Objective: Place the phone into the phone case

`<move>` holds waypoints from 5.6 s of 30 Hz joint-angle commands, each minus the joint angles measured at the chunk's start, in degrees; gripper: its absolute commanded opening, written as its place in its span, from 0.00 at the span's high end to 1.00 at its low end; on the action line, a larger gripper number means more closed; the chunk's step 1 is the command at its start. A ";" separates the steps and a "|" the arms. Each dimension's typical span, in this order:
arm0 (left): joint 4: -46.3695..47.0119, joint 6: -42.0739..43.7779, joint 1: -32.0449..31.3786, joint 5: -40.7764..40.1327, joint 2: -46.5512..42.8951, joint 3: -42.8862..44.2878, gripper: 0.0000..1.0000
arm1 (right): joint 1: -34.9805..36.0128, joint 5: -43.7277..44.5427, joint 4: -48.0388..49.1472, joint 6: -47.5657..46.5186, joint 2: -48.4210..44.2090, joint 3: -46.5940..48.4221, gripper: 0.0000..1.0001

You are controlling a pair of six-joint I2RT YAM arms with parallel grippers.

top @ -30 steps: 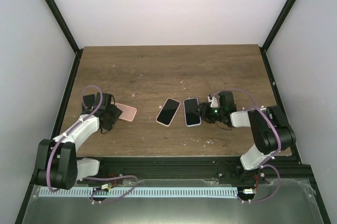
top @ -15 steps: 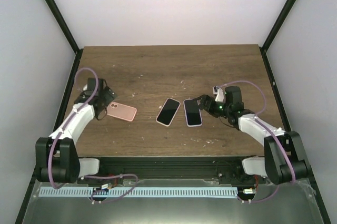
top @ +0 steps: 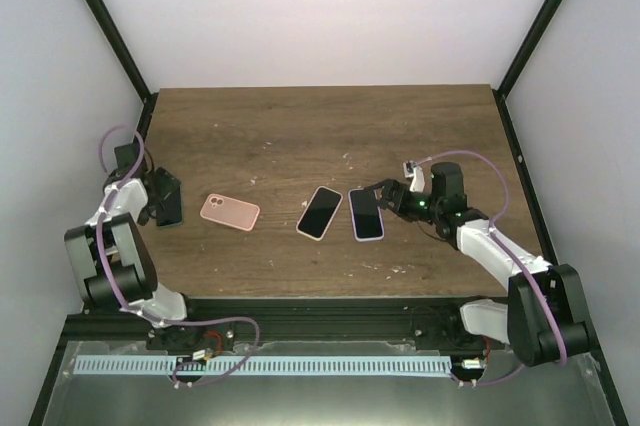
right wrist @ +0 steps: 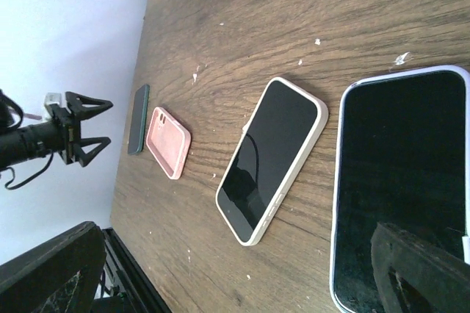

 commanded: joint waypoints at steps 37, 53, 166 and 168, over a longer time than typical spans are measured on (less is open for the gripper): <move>6.18 -3.31 -2.07 12.56 7.54 0.11 0.01 | -0.12 -5.29 0.57 -1.22 -4.12 1.06 0.01; -9.88 -10.37 -3.01 2.49 8.93 11.95 0.08 | 2.81 -1.81 -2.60 -5.54 -5.79 3.25 0.03; -11.08 12.15 -9.22 12.17 27.98 18.50 0.12 | 39.72 36.79 -17.00 -21.32 50.80 48.80 0.85; -10.72 11.37 -10.71 11.99 25.53 14.60 0.12 | 39.56 37.22 -16.97 -20.40 50.17 47.84 0.86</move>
